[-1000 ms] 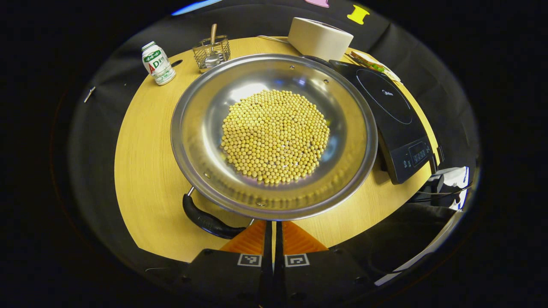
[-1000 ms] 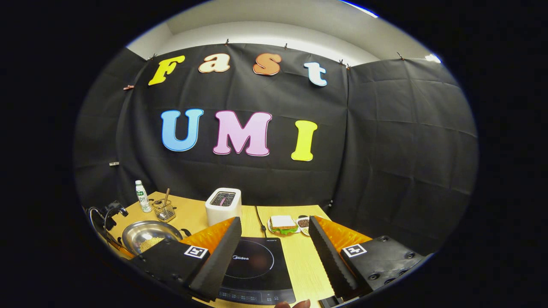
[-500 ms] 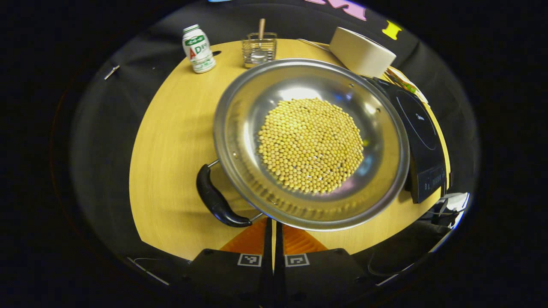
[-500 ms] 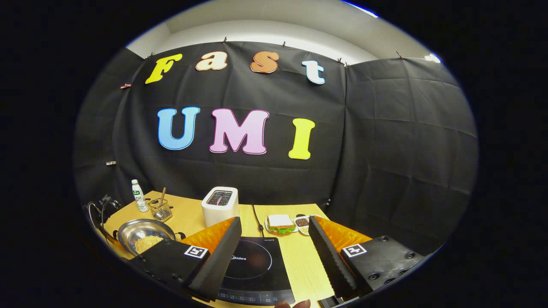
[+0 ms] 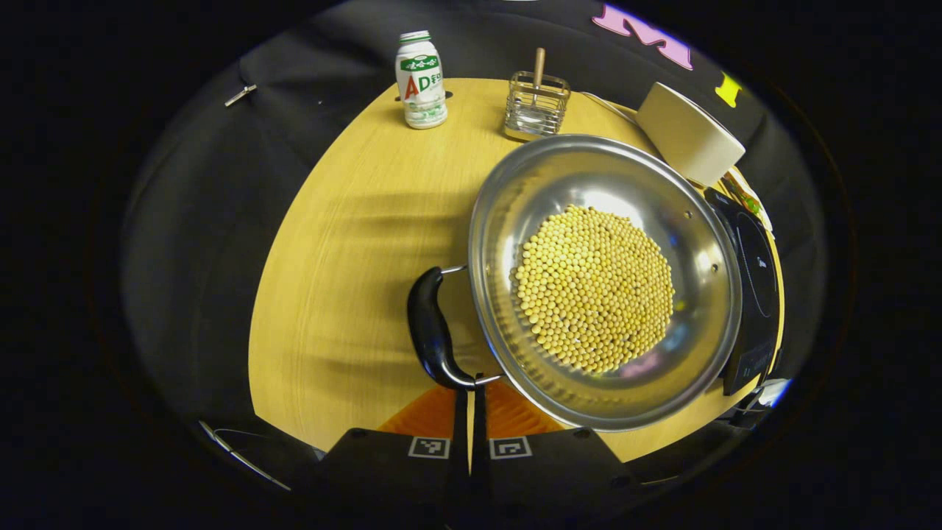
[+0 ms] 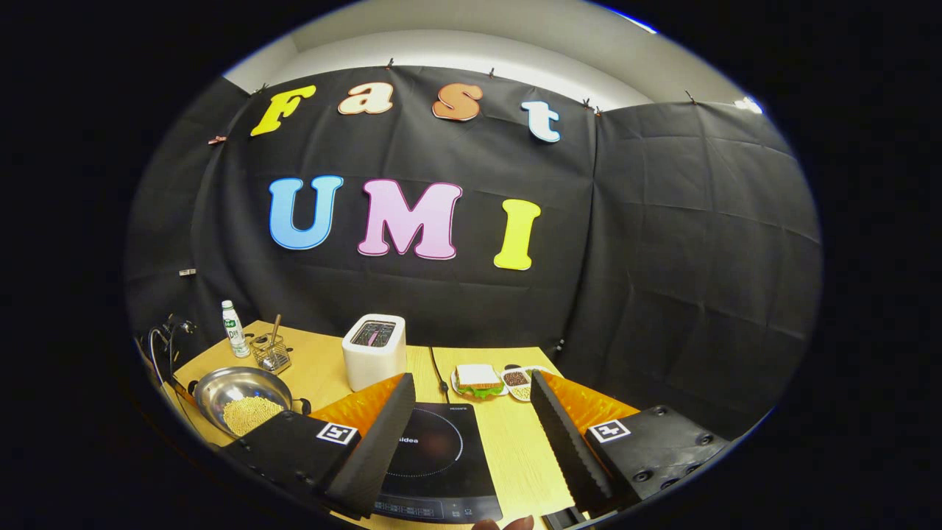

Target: First push the handle of the pot to place it horizontally, then grasp the pot with both hands and set it on the induction cooktop.

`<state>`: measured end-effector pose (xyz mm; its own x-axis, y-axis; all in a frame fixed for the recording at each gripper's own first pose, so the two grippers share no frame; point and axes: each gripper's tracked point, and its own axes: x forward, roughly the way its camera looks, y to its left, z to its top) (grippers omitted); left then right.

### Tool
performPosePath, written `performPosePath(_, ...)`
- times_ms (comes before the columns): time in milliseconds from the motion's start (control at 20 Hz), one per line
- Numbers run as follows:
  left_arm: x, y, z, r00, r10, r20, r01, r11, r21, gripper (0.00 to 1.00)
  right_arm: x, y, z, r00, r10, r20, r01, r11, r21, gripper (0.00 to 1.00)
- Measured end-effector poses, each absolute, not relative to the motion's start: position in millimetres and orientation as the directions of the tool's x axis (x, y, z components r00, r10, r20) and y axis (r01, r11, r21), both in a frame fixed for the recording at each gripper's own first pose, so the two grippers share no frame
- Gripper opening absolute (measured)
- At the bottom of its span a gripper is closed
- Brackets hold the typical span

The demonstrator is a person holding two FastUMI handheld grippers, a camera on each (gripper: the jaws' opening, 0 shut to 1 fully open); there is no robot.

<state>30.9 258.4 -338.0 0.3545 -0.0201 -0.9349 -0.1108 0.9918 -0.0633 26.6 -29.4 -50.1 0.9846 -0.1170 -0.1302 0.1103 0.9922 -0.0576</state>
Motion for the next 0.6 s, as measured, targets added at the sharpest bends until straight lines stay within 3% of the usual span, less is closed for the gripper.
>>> performPosePath(600,106,301,-338,0.446,0.11,-0.888,-0.14,0.989,0.052,0.05,18,-24,-65,0.978,-0.107,-0.181,0.087,0.99,-0.113,0.98)
